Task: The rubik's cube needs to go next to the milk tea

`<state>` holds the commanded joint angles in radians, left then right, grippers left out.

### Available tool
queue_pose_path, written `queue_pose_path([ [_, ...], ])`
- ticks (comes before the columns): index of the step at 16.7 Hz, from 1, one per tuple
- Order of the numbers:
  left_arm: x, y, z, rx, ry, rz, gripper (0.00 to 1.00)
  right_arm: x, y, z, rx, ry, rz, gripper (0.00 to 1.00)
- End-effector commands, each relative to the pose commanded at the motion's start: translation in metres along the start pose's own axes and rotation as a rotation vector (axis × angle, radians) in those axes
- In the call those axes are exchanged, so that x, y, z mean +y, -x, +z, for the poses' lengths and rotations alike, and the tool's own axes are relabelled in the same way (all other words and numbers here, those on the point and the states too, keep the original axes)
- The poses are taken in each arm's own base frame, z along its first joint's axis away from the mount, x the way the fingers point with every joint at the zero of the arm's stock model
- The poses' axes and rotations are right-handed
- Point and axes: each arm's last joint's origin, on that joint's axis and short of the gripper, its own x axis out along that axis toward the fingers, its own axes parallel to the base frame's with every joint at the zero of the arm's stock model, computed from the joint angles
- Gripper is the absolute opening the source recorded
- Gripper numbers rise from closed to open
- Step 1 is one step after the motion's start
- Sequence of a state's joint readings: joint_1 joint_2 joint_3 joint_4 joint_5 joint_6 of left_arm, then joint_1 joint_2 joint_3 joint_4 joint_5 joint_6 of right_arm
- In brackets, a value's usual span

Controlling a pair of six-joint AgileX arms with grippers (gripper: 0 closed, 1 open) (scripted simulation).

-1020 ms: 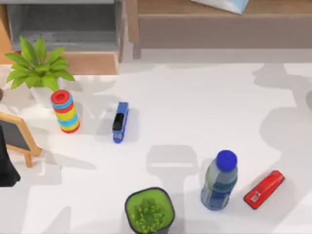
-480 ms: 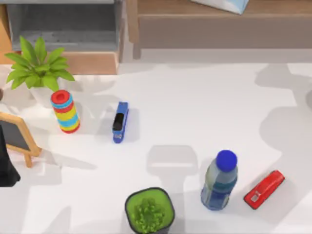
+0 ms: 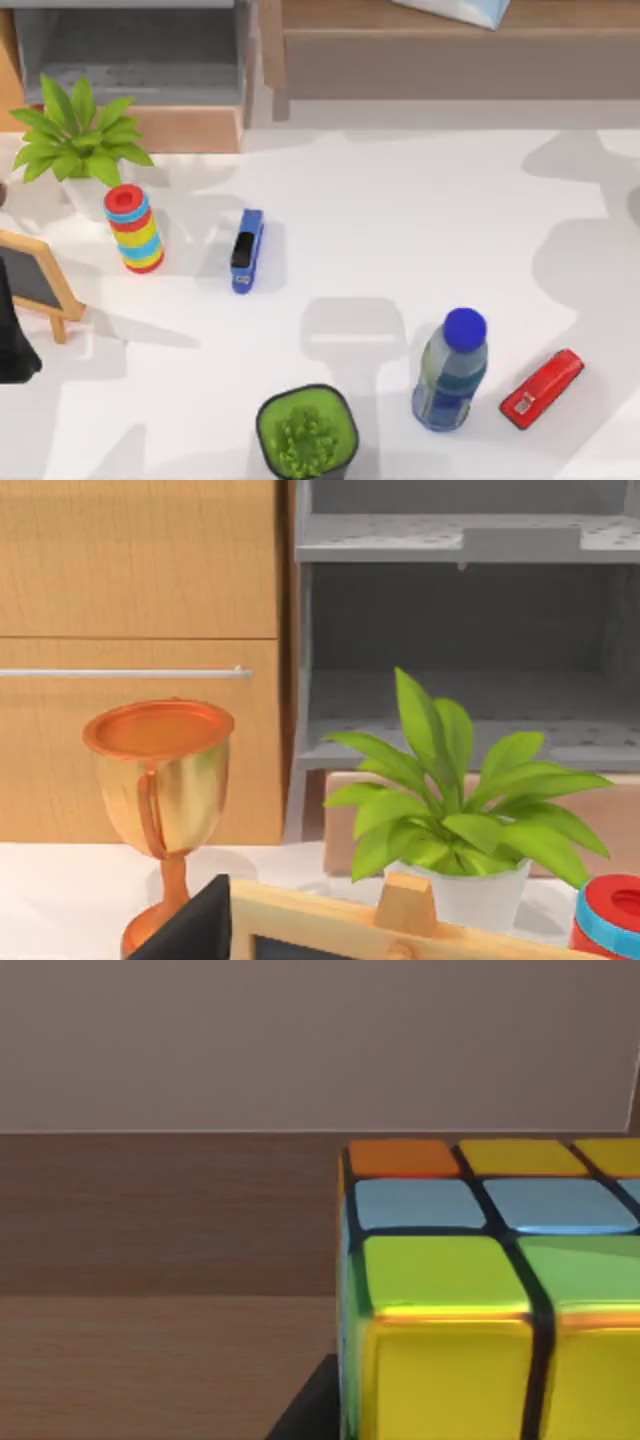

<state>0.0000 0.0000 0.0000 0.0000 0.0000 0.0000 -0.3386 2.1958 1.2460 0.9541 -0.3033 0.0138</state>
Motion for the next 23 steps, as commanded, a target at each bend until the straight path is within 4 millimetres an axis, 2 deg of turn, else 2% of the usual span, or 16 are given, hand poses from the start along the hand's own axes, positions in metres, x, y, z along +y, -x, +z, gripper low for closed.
queue_pose_path([
  [1,0.000,0.000,0.000,0.000,0.000,0.000,1.00,0.000,0.000,0.000,0.000,0.000,0.000,0.02],
  [2,0.000,0.000,0.000,0.000,0.000,0.000,1.00,0.000,0.000,0.000,0.000,0.000,0.000,0.00],
  [11,0.000,0.000,0.000,0.000,0.000,0.000,1.00,-0.001,0.001,0.001,-0.004,0.000,-0.002,0.00],
  [16,0.000,0.000,0.000,0.000,0.000,0.000,1.00,0.000,0.010,0.024,-0.058,0.027,0.029,0.00],
  [18,0.000,0.000,0.000,0.000,0.000,0.000,1.00,-0.002,0.012,0.023,-0.042,0.022,0.025,0.00],
  [23,0.000,0.000,0.000,0.000,0.000,0.000,1.00,-0.001,0.001,0.010,-0.001,-0.001,-0.003,0.00],
])
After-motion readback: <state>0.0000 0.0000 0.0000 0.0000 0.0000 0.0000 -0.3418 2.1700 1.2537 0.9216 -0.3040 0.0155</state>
